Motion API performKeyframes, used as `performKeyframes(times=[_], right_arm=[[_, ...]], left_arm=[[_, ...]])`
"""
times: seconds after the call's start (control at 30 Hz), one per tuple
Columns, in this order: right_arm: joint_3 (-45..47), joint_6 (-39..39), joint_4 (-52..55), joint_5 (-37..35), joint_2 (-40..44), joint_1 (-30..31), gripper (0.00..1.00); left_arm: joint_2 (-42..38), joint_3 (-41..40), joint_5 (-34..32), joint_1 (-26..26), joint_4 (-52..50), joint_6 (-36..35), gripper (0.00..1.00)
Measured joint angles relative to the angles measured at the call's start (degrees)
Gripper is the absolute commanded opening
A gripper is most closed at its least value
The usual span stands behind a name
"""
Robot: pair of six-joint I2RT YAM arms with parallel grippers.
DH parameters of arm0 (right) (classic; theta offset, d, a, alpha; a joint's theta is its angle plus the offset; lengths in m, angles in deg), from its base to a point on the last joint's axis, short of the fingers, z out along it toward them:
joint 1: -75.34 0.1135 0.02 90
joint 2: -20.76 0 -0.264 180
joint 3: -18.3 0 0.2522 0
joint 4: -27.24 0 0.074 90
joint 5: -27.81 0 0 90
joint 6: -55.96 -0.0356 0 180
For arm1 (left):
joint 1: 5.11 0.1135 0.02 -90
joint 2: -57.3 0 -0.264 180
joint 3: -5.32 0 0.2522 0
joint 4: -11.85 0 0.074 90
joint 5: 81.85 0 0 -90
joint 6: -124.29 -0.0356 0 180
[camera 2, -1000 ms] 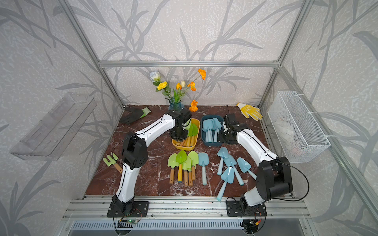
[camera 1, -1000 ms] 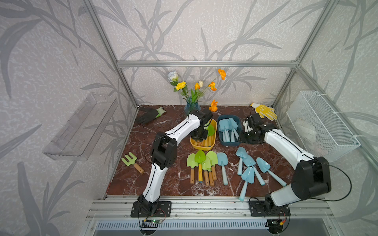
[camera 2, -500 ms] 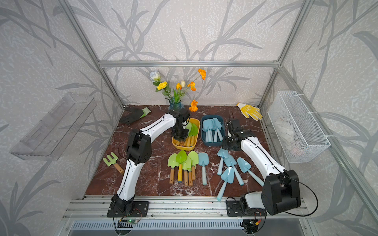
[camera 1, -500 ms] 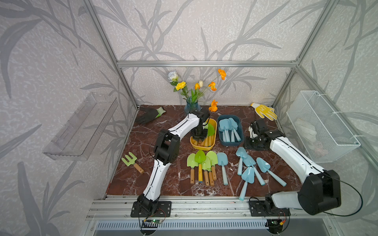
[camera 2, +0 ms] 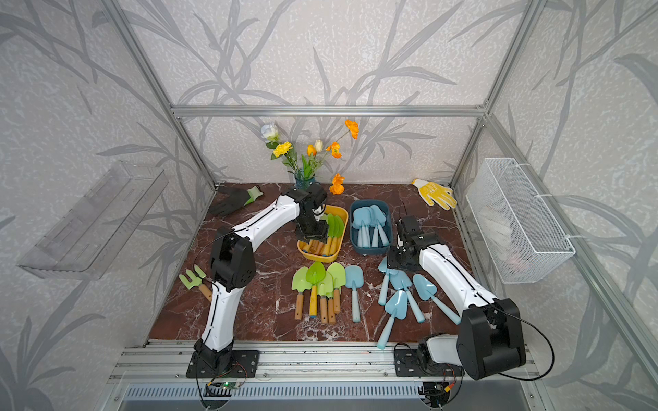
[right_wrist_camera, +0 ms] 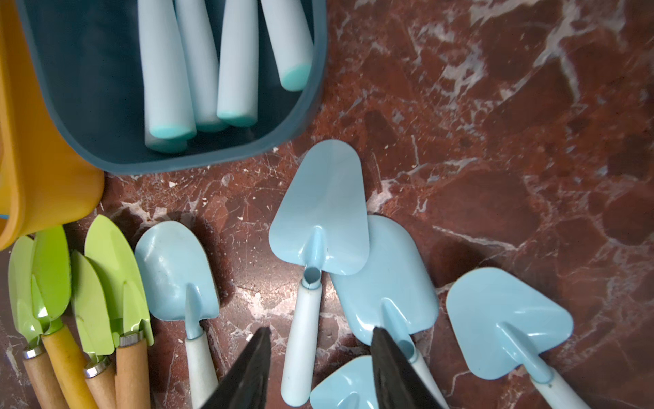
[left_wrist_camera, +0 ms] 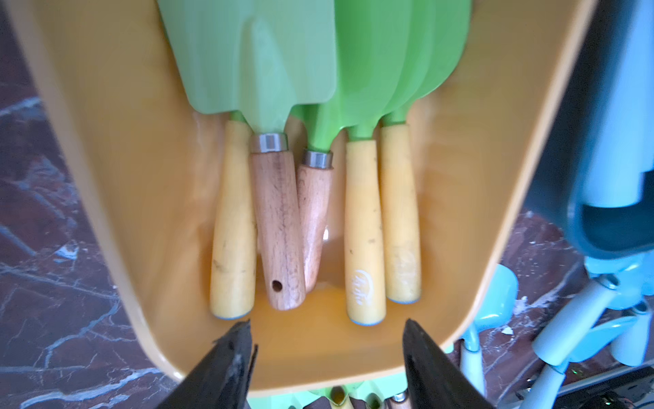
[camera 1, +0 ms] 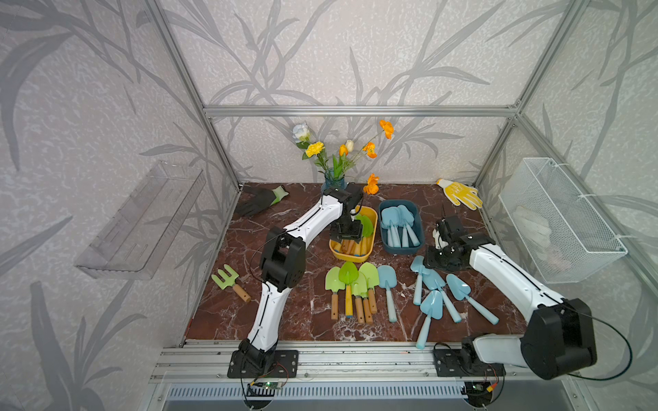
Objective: Sort the small shovels by color and place them into the storage box
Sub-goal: Place the shovel in the storage box, then pick up the shovel from the center of the board.
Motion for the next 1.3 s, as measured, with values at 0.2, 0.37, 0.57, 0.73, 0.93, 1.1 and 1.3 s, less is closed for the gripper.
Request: performKeyframes(times=[0.2, 0.37, 0.57, 0.73, 0.93, 1.1, 1.3], right_arm=[[6.54, -2.03, 0.66, 1.75, 4.07, 1.81, 0.49], [9.60, -3.69, 0.94, 3.54, 6.84, 8.26, 0.50], [9.75, -5.35, -2.01, 6.54, 5.22, 23.37, 0.51], [7.80, -7.08, -5.14, 6.75, -3.61, 30.56, 0.51], [4.96, -7.48, -7.10, 5.53, -13.40, 34.05, 0.43], [4.94, -8.68, -6.45, 2.49, -14.51, 34.40, 0.25], [5.09, -8.96, -4.81, -0.04, -13.84, 34.36, 0.14]], left_arm=[[-3.61, -0.02, 0.39, -0.11, 2.51, 1.53, 0.70], [-3.65, -0.04, 0.72, -0.11, 3.02, 2.05, 0.70], [-3.65, -0.11, 0.55, -0.11, 3.17, 3.02, 0.70], [-3.65, -0.70, -0.81, 0.17, 3.21, 3.15, 0.70], [-4.22, -5.03, -1.86, 0.68, 3.54, 3.41, 0.71], [-6.05, -8.85, -2.29, 1.05, 3.93, 3.82, 0.71], [-7.72, -9.57, -2.36, 1.42, 4.72, 4.07, 0.71]])
